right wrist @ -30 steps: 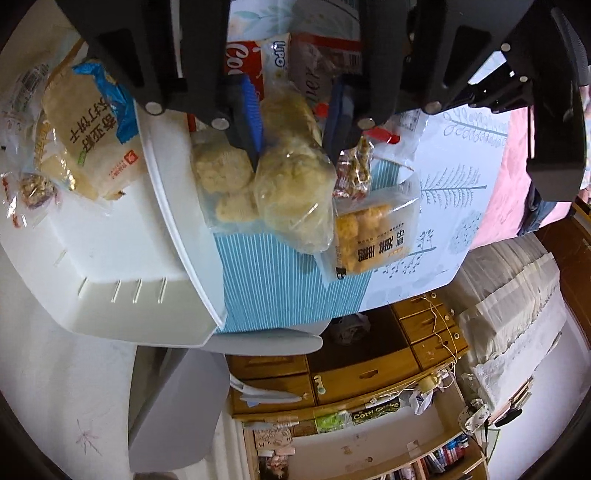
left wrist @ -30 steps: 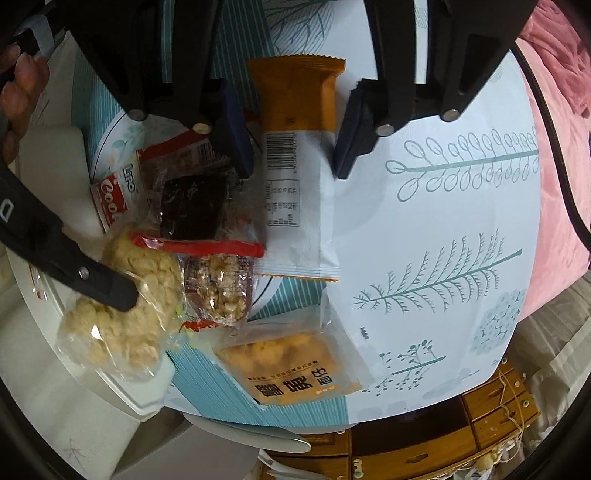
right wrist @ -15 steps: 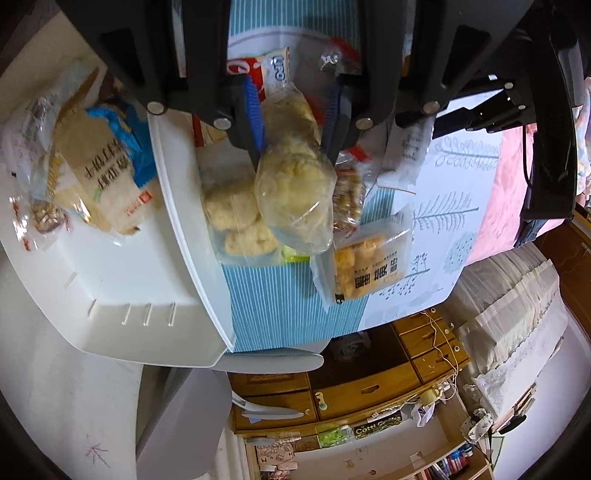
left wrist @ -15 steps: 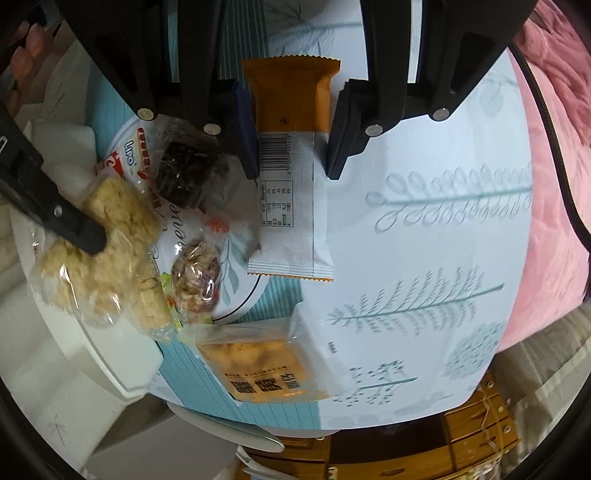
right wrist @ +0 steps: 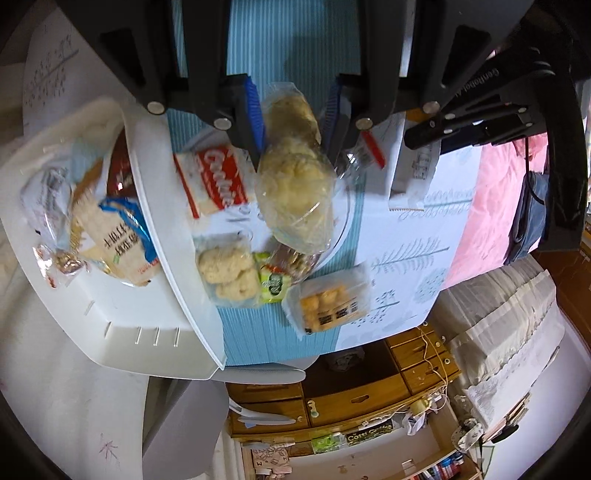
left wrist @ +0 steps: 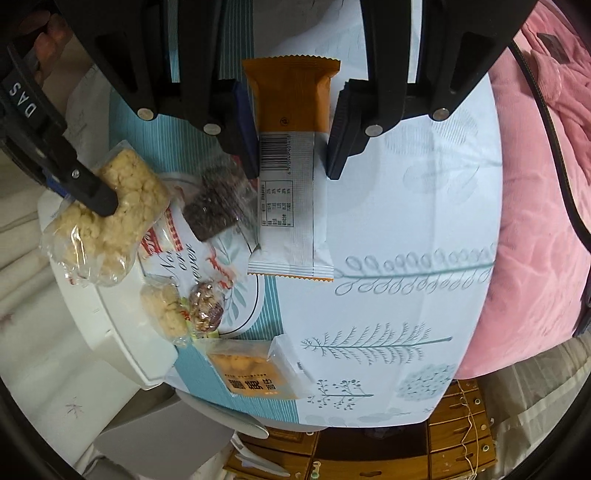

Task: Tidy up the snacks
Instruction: 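Carry the white-orange bar with the left tool while the right tool carries the puffed-snack bag to the tray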

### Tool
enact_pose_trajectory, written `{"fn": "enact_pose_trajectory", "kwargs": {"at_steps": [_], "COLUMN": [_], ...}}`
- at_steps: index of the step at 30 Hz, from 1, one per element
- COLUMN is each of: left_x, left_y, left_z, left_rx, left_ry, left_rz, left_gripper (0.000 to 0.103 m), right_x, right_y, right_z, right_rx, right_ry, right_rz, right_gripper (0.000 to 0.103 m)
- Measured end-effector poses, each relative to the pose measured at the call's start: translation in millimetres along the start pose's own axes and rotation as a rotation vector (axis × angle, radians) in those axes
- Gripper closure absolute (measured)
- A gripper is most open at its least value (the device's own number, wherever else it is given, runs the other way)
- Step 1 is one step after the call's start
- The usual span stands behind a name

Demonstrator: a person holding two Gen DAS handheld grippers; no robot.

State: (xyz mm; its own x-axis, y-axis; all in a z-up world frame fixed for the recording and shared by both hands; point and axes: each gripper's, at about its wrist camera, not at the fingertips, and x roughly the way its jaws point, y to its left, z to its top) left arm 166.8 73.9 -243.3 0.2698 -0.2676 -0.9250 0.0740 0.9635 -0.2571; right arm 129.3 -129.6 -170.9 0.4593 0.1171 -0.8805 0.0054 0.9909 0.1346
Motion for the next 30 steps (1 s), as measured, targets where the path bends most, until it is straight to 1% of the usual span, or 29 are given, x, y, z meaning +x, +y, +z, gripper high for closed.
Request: {"fn": "enact_pose_trajectory", "kwargs": {"at_steps": [4,8,12,16,18,22,30], "left_x": [-19,-38,-58,-75,-82,-93,-108], "left_y": [-1,-8,-19,-38,-48,-71,-127], "left_z": [-16,-23,-24,-22,-21,-21,-15], "left_rx": [0.006,0.004,0.01,0.036,0.038,0.043,0.039], "left_ry": [-0.004,-0.026,-0.062,-0.103,-0.116,-0.147,-0.213], "left_rz": [-0.032,-0.064,-0.107,-0.137,-0.157,-0.172,-0.157], "left_gripper": [0.068,0.068,0.068,0.068,0.068,0.068,0.068], "right_x": [-18,-36,-53,-72,-83,-98,-124], "right_y": [9,16,24,23,18,2,-42], "right_z": [-14,-27,-35,-37,-37,-34,-23], "right_rx": [-0.016,-0.009,-0.047,-0.077,-0.096,-0.129,-0.166], "right_ry": [0.0,0.023,0.031,0.013,-0.002,-0.034,-0.091], "right_rz": [-0.011,-0.012,0.01,0.019,0.023,0.022,0.036], "right_gripper": [0.074,0.074,0.074,0.074,0.074,0.074,0.074]}}
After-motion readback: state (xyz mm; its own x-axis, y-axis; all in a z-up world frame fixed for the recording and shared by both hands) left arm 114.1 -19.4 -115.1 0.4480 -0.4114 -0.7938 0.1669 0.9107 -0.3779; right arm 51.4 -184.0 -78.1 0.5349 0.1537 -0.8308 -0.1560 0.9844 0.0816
